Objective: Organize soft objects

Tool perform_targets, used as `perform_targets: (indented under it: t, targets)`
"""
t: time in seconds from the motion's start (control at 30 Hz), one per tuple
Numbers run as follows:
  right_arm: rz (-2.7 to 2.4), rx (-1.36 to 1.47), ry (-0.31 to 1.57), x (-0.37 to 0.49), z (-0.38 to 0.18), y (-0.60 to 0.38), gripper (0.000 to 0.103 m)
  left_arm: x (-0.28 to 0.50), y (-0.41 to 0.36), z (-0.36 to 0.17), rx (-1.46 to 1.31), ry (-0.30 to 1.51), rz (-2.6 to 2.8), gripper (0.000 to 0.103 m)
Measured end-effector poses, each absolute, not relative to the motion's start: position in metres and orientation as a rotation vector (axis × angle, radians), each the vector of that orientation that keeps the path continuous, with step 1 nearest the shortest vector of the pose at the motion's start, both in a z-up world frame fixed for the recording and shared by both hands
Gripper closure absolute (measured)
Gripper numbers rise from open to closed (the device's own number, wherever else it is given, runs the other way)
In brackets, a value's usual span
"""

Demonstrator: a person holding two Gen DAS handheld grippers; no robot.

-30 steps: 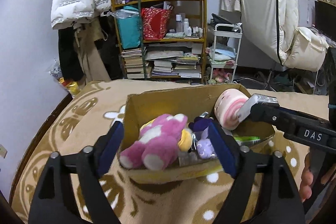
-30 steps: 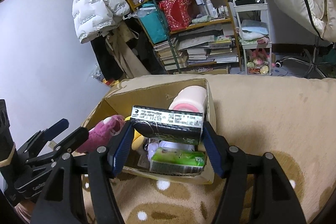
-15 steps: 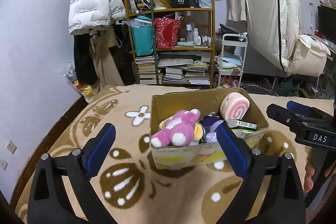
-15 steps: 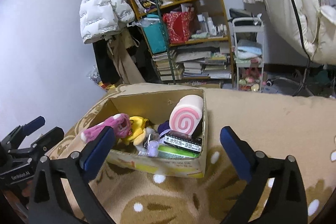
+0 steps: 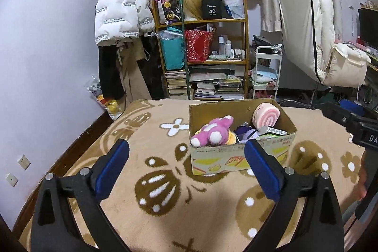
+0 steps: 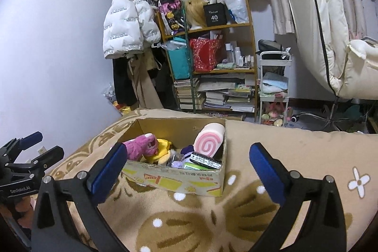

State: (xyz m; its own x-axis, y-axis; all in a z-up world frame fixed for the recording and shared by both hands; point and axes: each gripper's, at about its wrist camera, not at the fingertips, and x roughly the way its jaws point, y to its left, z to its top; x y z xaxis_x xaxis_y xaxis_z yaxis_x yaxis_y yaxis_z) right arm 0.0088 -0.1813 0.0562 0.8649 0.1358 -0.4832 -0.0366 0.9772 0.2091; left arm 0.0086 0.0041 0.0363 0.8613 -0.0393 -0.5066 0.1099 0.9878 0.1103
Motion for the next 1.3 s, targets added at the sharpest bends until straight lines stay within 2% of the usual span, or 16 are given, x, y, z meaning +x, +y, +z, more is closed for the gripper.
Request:
perform_targets:
  t: [0.53,1.3]
  targets:
    - [0.071,0.177,0.513,-0.019,0.056,-0.183,0.0,0.004,0.006,0.022,0.166,0.537,-0.07,0.006]
    - [0.064,0.207,0.548,0.0,0.048,-0.187,0.0,0.014,0.006,0.016,0.175,0.544,-0.028,0.006]
